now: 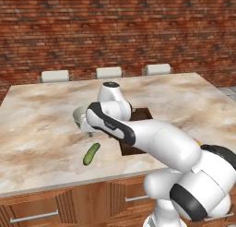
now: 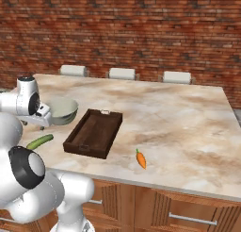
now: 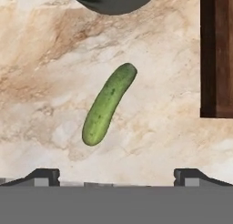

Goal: Place the two vegetables and bowl onto the tray for setting up a vegetable dip station.

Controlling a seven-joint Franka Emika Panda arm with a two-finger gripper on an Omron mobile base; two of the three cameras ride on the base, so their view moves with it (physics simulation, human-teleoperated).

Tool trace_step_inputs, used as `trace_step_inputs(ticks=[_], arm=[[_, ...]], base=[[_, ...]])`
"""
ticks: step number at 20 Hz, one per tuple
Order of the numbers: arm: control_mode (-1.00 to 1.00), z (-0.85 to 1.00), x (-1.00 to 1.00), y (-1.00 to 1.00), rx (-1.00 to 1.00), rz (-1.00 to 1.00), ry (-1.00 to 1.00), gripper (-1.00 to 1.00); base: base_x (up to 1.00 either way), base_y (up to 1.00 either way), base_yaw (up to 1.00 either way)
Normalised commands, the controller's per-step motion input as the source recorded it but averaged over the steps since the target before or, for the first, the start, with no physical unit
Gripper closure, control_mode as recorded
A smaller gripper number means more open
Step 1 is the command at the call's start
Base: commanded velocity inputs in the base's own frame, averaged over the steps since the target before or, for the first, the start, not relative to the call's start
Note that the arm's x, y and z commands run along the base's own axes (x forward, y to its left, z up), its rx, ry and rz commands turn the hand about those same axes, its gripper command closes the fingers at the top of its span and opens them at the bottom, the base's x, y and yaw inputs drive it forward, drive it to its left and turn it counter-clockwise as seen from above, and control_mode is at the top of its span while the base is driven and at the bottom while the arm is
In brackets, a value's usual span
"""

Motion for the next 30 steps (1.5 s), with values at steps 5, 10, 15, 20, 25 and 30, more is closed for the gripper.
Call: trace_step_inputs(ticks=[5, 10, 15, 20, 25, 30], arm=[[-1.0, -0.28, 0.18, 0.25, -0.03, 0.0, -0.02, -1.0], [-1.0, -0.26, 0.09, 0.1, -0.02, 0.0, -0.02, -1.0], [-1.0, -0.36, 0.02, 0.0, 0.0, 0.0, -0.01, -1.0], [-1.0, -0.33, 0.08, 0.0, 0.0, 0.0, -0.02, -1.0], [-1.0, -0.29, 0.13, 0.02, 0.0, 0.0, 0.0, -1.0], [-1.0, -0.24, 0.15, 0.07, 0.0, 0.0, 0.0, -1.0]], base=[[0.0, 0.0, 0.0], [0.0, 0.0, 0.0], [0.0, 0.0, 0.0], [0.0, 0.0, 0.0], [0.0, 0.0, 0.0], [0.0, 0.0, 0.0]])
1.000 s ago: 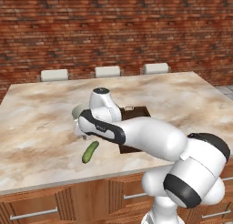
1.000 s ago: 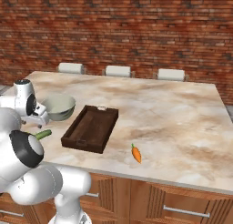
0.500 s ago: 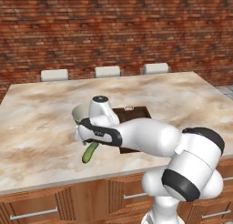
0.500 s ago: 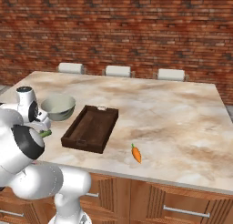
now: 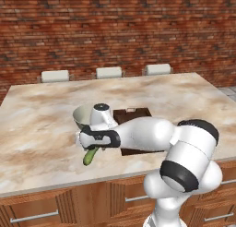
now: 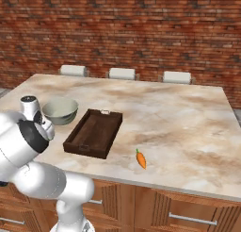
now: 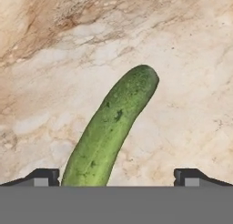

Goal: Place the two vegetables and bowl onto the tray for setting up a vegetable dip station.

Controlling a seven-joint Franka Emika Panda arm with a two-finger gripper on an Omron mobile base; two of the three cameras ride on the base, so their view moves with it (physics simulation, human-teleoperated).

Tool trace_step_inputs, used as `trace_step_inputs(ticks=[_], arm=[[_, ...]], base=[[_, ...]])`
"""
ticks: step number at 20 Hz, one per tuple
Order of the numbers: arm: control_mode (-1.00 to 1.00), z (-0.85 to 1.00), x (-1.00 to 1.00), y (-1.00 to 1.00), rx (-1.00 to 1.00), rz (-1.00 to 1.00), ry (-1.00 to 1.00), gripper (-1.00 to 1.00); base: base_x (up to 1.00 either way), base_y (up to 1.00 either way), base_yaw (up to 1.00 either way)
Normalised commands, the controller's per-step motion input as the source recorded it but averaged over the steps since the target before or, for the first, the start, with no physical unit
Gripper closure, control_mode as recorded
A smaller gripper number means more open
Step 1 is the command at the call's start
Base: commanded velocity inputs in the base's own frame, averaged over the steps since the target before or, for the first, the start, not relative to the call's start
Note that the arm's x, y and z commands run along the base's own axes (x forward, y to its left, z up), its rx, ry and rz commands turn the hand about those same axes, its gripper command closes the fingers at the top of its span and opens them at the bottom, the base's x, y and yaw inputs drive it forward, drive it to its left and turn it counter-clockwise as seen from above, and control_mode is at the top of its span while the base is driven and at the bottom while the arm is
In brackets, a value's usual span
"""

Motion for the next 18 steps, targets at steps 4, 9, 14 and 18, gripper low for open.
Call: trace_step_inputs(ticks=[4, 9, 14, 18], arm=[[-1.0, -0.17, 0.14, 0.16, 0.0, 0.0, 0.0, -1.0], [-1.0, -0.14, 0.2, 0.2, -0.01, 0.0, 0.0, -1.0], [-1.0, -0.15, 0.18, 0.1, 0.0, 0.0, 0.0, -1.0], [-1.0, -0.23, 0.13, 0.05, 0.0, 0.0, 0.0, -1.0]], base=[[0.0, 0.0, 0.0], [0.0, 0.0, 0.0], [0.0, 0.0, 0.0], [0.0, 0.0, 0.0]])
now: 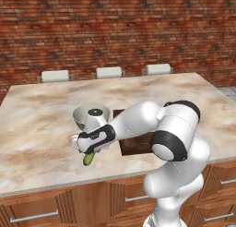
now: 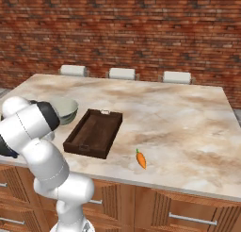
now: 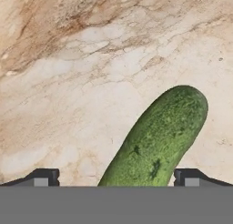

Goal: Place the two vegetables and bowl onto the tray for setting up a vegetable dip station.

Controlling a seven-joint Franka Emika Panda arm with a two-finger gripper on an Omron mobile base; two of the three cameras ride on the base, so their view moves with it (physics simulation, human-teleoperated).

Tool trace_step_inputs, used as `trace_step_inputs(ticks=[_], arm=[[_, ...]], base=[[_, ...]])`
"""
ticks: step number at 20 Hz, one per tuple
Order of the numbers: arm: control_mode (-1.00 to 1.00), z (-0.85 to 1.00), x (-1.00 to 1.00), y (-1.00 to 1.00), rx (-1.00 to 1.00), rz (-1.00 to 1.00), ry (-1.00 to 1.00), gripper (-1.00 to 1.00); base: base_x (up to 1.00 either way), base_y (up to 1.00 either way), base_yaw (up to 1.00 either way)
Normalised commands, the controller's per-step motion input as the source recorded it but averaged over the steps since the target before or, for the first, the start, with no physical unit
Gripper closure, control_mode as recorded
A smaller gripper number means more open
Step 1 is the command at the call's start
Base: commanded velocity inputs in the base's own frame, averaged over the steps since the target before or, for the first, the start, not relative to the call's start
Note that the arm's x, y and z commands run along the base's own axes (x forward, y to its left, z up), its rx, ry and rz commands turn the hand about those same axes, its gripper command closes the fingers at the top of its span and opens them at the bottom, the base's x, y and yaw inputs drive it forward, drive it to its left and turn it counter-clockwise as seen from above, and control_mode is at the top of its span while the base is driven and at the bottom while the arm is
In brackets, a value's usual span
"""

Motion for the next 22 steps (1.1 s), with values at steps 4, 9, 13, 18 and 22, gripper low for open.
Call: trace_step_inputs(ticks=[4, 9, 13, 18, 22], arm=[[-1.0, -0.25, 0.07, 0.0, 0.0, 0.0, 0.0, -1.0], [-1.0, -0.2, 0.01, 0.0, 0.0, 0.0, 0.0, -1.0], [-1.0, -0.04, 0.0, 0.0, 0.0, 0.0, 0.0, -1.0], [-1.0, 0.0, -0.07, -0.01, 0.0, 0.0, 0.0, -1.0], [-1.0, -0.02, -0.23, -0.02, 0.0, 0.0, 0.0, -1.0]], base=[[0.0, 0.0, 0.0], [0.0, 0.0, 0.0], [0.0, 0.0, 0.0], [0.0, 0.0, 0.0], [0.0, 0.0, 0.0]])
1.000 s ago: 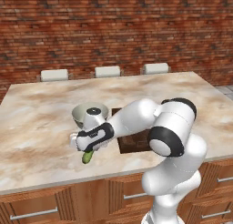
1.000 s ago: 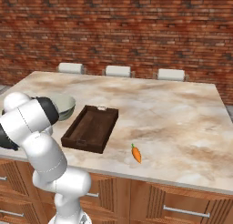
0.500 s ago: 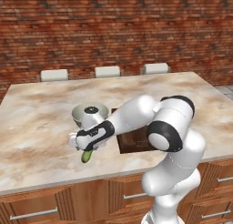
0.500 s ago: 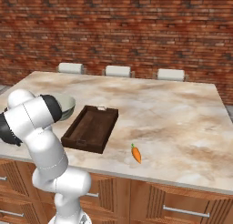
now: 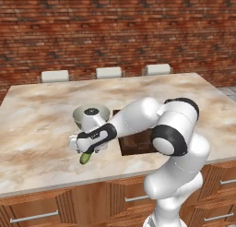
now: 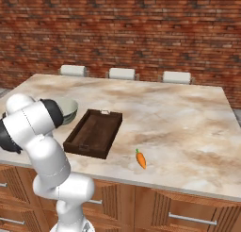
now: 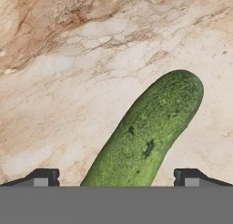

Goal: Place the two vegetables and bowl onto the tray for setting up a vegetable dip station.

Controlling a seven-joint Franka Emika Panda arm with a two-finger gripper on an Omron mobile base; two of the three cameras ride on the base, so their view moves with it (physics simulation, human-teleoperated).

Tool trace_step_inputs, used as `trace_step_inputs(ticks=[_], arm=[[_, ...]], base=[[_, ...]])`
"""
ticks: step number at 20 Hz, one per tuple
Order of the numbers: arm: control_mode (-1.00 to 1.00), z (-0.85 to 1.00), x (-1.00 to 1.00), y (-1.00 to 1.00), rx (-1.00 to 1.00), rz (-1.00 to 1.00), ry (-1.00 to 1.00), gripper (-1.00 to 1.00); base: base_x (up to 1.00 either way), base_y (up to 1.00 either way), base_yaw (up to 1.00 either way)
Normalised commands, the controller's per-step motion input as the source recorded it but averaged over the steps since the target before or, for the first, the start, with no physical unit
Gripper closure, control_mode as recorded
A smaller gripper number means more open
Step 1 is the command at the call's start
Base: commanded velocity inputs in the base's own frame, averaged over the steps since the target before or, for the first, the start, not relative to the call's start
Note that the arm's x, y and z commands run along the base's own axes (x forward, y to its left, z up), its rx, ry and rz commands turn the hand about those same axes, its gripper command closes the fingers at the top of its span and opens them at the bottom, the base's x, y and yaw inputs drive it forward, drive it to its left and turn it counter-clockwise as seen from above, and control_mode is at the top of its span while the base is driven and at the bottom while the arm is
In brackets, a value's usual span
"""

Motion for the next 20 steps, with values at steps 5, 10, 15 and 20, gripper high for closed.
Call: trace_step_inputs(ticks=[5, 10, 15, 20], arm=[[-1.0, -0.06, -0.11, 0.0, 0.0, 0.0, 0.0, 1.0], [-1.0, 0.0, 0.0, 0.0, 0.0, 0.0, 0.0, 1.0], [-1.0, 0.0, 0.0, 0.0, 0.0, 0.0, 0.0, 1.0], [-1.0, 0.3, -0.01, 0.0, 0.0, -0.09, 0.0, 1.0]], base=[[0.0, 0.0, 0.0], [0.0, 0.0, 0.0], [0.0, 0.0, 0.0], [0.0, 0.0, 0.0]])
